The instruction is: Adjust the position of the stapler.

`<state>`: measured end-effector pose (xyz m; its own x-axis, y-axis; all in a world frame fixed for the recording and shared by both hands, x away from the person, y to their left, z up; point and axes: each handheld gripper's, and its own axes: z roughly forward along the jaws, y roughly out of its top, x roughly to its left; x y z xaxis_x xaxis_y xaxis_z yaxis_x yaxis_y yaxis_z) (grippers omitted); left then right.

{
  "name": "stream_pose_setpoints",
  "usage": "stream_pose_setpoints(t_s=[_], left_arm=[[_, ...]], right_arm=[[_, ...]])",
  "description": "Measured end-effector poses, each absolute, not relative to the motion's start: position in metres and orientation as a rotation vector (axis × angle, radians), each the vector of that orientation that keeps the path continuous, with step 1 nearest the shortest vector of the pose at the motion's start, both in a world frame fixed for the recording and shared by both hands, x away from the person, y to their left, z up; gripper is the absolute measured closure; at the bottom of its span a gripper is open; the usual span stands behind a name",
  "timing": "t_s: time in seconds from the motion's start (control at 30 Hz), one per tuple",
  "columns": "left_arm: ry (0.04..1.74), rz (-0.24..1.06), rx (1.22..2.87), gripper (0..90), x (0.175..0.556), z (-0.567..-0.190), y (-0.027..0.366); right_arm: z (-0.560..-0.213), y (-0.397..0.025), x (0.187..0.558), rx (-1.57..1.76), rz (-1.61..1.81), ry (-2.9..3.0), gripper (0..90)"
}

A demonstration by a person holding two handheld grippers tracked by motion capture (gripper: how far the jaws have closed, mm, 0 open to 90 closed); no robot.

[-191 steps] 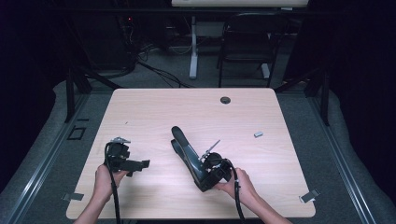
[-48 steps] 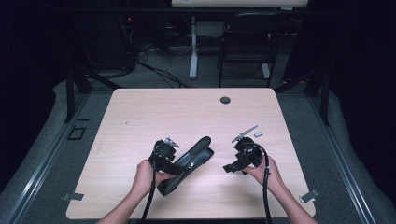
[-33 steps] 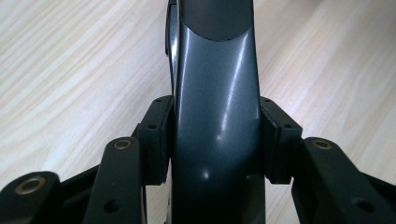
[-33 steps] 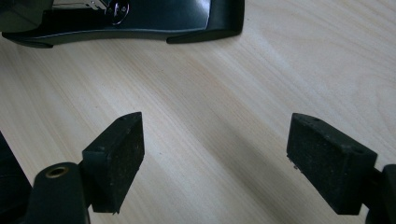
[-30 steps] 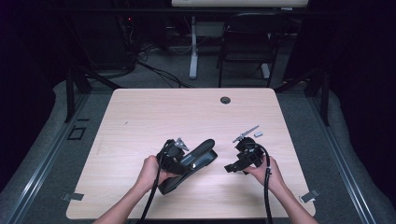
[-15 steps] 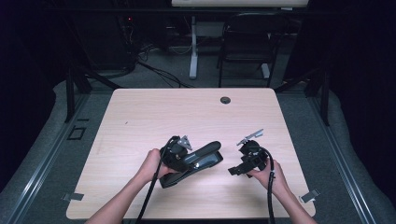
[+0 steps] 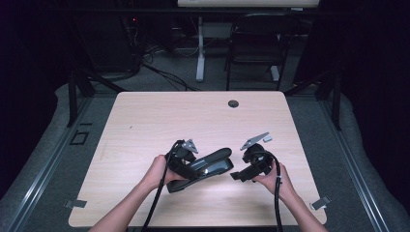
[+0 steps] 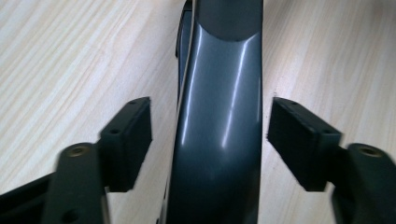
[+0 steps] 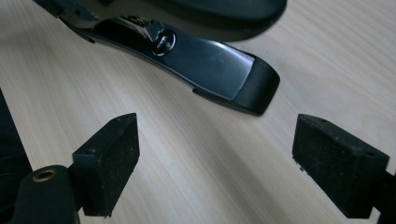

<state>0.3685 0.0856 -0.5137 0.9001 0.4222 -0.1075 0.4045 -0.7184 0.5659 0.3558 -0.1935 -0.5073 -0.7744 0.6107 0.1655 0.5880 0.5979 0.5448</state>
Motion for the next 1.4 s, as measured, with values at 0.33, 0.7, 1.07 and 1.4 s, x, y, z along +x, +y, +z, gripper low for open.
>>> stream_pose_setpoints(t_s=[0.33,0.7,1.07,1.4], left_arm=[[0.699,0.033,2.401,4.9,0.358,-0.516,0.114],[0.748,0.029,2.401,0.6,0.347,-0.522,0.128],[0.726,0.046,2.420,22.3,0.339,-0.525,0.132],[0.717,0.133,2.446,42.0,0.333,-0.528,0.133]], right_arm=[[-0.497,-0.182,0.371,0.978,1.014,2.782,7.9],[-0.497,-0.166,0.385,0.894,1.043,2.770,12.1],[-0.497,-0.152,0.389,0.833,1.030,2.766,22.6],[-0.498,-0.148,0.393,0.803,0.966,2.797,26.6]])
